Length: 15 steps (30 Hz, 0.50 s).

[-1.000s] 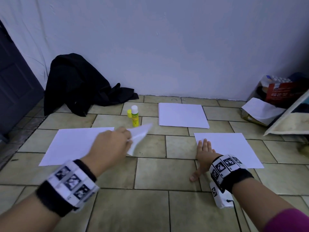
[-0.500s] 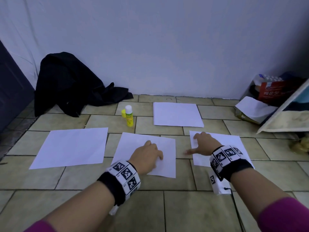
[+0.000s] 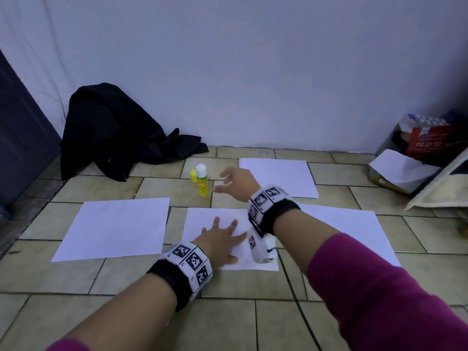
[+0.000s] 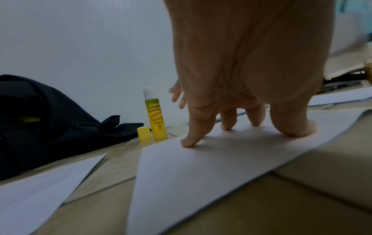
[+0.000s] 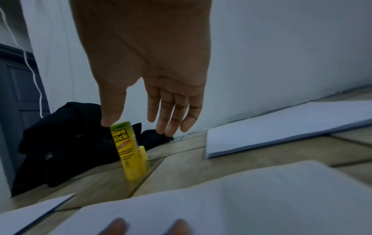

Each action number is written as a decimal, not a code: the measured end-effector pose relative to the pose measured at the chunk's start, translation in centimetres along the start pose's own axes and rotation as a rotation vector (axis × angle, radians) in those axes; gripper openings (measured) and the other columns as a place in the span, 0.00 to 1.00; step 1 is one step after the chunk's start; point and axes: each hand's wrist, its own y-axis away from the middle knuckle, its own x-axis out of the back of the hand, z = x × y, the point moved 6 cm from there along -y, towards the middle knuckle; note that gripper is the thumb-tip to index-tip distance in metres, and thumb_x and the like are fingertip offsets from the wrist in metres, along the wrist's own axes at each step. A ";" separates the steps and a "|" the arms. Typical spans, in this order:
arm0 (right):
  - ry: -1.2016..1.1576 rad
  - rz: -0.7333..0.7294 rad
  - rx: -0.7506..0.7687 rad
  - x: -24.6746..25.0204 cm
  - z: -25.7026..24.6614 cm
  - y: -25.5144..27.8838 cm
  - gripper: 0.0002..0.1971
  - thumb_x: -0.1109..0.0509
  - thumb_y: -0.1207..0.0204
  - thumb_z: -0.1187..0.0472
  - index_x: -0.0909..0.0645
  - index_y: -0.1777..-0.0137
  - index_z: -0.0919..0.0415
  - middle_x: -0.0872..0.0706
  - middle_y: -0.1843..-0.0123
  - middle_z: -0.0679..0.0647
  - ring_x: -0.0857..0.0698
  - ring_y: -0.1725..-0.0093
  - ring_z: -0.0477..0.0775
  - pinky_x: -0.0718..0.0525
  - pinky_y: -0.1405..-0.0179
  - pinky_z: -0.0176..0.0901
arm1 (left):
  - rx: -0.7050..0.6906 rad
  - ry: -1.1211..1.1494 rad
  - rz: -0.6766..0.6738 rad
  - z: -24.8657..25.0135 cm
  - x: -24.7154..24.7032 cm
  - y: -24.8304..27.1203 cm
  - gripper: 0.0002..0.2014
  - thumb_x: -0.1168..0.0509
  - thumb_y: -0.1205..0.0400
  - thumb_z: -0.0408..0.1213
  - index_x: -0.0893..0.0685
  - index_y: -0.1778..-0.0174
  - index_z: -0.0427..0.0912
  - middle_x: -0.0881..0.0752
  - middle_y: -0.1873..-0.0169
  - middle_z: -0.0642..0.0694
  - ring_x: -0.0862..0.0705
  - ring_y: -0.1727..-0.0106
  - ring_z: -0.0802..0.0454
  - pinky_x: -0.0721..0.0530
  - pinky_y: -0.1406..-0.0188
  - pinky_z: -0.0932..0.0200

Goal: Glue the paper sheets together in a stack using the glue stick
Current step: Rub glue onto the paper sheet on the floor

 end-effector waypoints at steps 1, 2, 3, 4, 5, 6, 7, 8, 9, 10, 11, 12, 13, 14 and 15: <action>-0.011 0.001 -0.018 -0.4 -0.6 -0.8 0.28 0.23 0.28 0.49 0.25 0.31 0.58 0.18 0.36 0.54 0.19 0.37 0.52 0.24 0.42 0.40 | -0.002 0.001 -0.005 0.1 0.1 0.2 0.32 0.46 0.13 0.52 0.50 0.15 0.52 0.63 0.16 0.48 0.63 0.18 0.29 0.45 0.24 0.28; -0.009 -0.002 -0.031 -0.8 -1.0 -1.6 0.29 0.22 0.29 0.49 0.25 0.31 0.58 0.18 0.35 0.55 0.19 0.37 0.53 0.23 0.41 0.41 | -0.005 0.010 -0.001 0.1 0.1 0.3 0.30 0.45 0.13 0.52 0.45 0.16 0.48 0.61 0.15 0.48 0.63 0.18 0.29 0.44 0.24 0.29; -0.005 -0.010 -0.043 -1.2 -1.3 -2.2 0.30 0.22 0.30 0.50 0.26 0.30 0.57 0.19 0.35 0.55 0.19 0.37 0.53 0.22 0.40 0.42 | -0.005 0.015 0.008 0.0 0.2 0.5 0.30 0.45 0.13 0.52 0.42 0.16 0.46 0.59 0.15 0.48 0.62 0.17 0.30 0.43 0.23 0.30; -0.008 -0.016 -0.049 -1.5 -1.6 -2.8 0.31 0.21 0.31 0.50 0.26 0.29 0.57 0.19 0.35 0.55 0.19 0.37 0.53 0.22 0.40 0.43 | -0.002 0.021 0.019 0.0 0.2 0.6 0.30 0.45 0.13 0.52 0.41 0.17 0.44 0.57 0.15 0.49 0.62 0.17 0.31 0.43 0.23 0.31; -0.013 -0.021 -0.057 -1.7 -1.8 -3.2 0.32 0.20 0.32 0.51 0.26 0.29 0.56 0.19 0.36 0.54 0.19 0.37 0.53 0.22 0.40 0.42 | 0.003 0.040 0.036 0.0 0.2 0.7 0.31 0.44 0.13 0.52 0.43 0.16 0.44 0.54 0.15 0.49 0.62 0.17 0.31 0.44 0.22 0.32; -0.012 -0.026 -0.055 -1.7 -2.1 -3.5 0.32 0.20 0.32 0.52 0.25 0.29 0.56 0.19 0.39 0.52 0.19 0.38 0.53 0.23 0.41 0.41 | 0.014 0.080 0.056 0.0 0.3 0.7 0.33 0.44 0.13 0.51 0.46 0.15 0.43 0.52 0.15 0.48 0.62 0.17 0.32 0.45 0.21 0.33; 0.002 -0.027 -0.041 -1.7 -2.4 -3.6 0.31 0.19 0.33 0.53 0.24 0.30 0.57 0.19 0.42 0.51 0.19 0.39 0.52 0.23 0.42 0.41 | 0.028 0.120 0.068 0.0 0.4 0.8 0.36 0.43 0.14 0.51 0.50 0.15 0.41 0.51 0.15 0.46 0.62 0.17 0.34 0.46 0.20 0.34; 0.030 -0.025 -0.020 -1.6 -2.8 -3.7 0.31 0.19 0.33 0.54 0.23 0.30 0.58 0.19 0.42 0.52 0.19 0.39 0.53 0.23 0.42 0.41 | 0.045 0.143 0.066 -0.1 0.3 0.9 0.38 0.42 0.14 0.51 0.53 0.15 0.38 0.51 0.15 0.43 0.63 0.17 0.34 0.48 0.20 0.36; 0.067 -0.024 -0.006 -1.6 -3.2 -3.8 0.30 0.19 0.32 0.55 0.23 0.30 0.60 0.18 0.40 0.54 0.19 0.38 0.54 0.22 0.40 0.42 | 0.063 0.150 0.063 -0.1 0.3 0.9 0.39 0.42 0.14 0.51 0.54 0.16 0.36 0.52 0.16 0.40 0.62 0.16 0.35 0.49 0.19 0.37; 0.101 -0.022 0.002 -1.6 -3.5 -3.7 0.29 0.20 0.31 0.56 0.22 0.31 0.62 0.18 0.37 0.56 0.19 0.36 0.56 0.22 0.37 0.45 | 0.073 0.164 0.063 -0.3 0.0 0.6 0.38 0.43 0.14 0.51 0.54 0.16 0.35 0.53 0.16 0.39 0.61 0.16 0.36 0.50 0.19 0.38; 0.122 -0.021 0.000 -1.7 -3.6 -3.8 0.28 0.21 0.31 0.57 0.22 0.32 0.64 0.18 0.35 0.57 0.19 0.35 0.58 0.21 0.35 0.48 | 0.084 0.202 0.068 -0.5 -0.3 0.4 0.38 0.43 0.14 0.52 0.54 0.16 0.37 0.53 0.16 0.39 0.59 0.16 0.37 0.50 0.18 0.39; 0.132 -0.018 -0.002 -1.8 -3.8 -3.8 0.25 0.22 0.30 0.58 0.20 0.33 0.65 0.17 0.35 0.58 0.19 0.36 0.59 0.20 0.36 0.49 | 0.103 0.259 0.079 -0.9 -0.6 0.0 0.38 0.43 0.14 0.52 0.54 0.15 0.39 0.53 0.16 0.40 0.57 0.16 0.38 0.49 0.18 0.41; 0.146 -0.019 -0.006 -1.9 -3.9 -4.0 0.23 0.23 0.29 0.59 0.19 0.36 0.65 0.15 0.37 0.58 0.17 0.38 0.59 0.19 0.38 0.49 | 0.134 0.332 0.098 -1.2 -0.8 -0.2 0.40 0.41 0.15 0.53 0.56 0.15 0.41 0.53 0.16 0.40 0.54 0.16 0.38 0.48 0.18 0.42; 0.173 -0.019 -0.009 -2.0 -4.0 -4.1 0.20 0.24 0.28 0.59 0.18 0.38 0.65 0.14 0.41 0.58 0.16 0.42 0.59 0.17 0.42 0.47 | 0.168 0.391 0.116 -1.4 -0.8 -0.1 0.43 0.39 0.16 0.53 0.58 0.15 0.42 0.54 0.16 0.40 0.53 0.16 0.38 0.47 0.18 0.42; 0.203 -0.026 -0.016 -2.0 -4.1 -4.2 0.19 0.24 0.28 0.58 0.17 0.39 0.66 0.13 0.46 0.57 0.16 0.46 0.58 0.17 0.48 0.45 | 0.176 0.403 0.119 -1.4 -0.6 0.1 0.45 0.37 0.17 0.52 0.60 0.15 0.41 0.55 0.16 0.40 0.54 0.16 0.37 0.48 0.18 0.42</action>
